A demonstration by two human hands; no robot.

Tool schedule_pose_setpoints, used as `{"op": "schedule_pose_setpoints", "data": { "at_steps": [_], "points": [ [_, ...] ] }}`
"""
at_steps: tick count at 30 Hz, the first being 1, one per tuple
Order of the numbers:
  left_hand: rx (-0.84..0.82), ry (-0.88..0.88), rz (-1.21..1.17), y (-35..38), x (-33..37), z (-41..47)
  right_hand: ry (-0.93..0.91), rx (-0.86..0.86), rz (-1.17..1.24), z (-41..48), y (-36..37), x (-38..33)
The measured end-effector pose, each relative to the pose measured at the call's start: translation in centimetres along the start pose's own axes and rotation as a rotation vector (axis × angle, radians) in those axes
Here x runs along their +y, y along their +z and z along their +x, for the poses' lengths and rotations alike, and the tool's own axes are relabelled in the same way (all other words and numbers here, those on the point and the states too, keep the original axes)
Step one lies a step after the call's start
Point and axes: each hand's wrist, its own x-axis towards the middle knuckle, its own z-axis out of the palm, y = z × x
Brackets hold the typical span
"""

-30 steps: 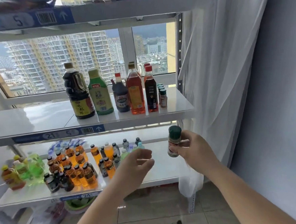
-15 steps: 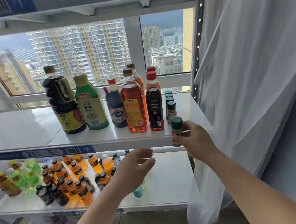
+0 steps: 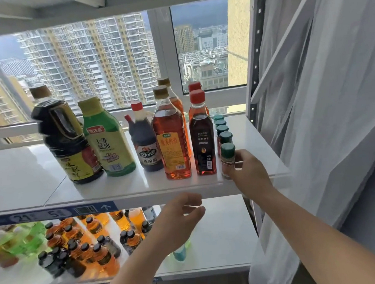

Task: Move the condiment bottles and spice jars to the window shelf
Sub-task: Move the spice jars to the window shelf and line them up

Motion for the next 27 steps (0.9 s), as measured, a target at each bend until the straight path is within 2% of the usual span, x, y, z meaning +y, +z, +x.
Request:
{"op": "schedule_pose_setpoints", "data": {
  "at_steps": [7,12,19,22,27],
  "points": [
    [-0.029,0.012,0.035,0.1,-1.1,-0.9,0.066,-0.009,-0.039,0.5,0.5,0.5],
    [-0.028,0.017,0.039,0.5,-1.6,-1.9,0.061,0.046,-0.052,-0.5,0.4,0.7],
    [-0.047,-0.074,0.022,2.5,-4.0,-4.3,-0.007,0.168,0.130,-7.6,-0.4,2.3],
    [-0.067,-0.161,0.029,3.1,-6.2,-6.4,0.026,0.077,0.131,-11.5,0.8,4.9],
    [-0.086,-0.276,0.049,5.2,-9.6,-9.9,0.155,-0.186,0.103,-17.1,3.1,10.6]
  ]
}}
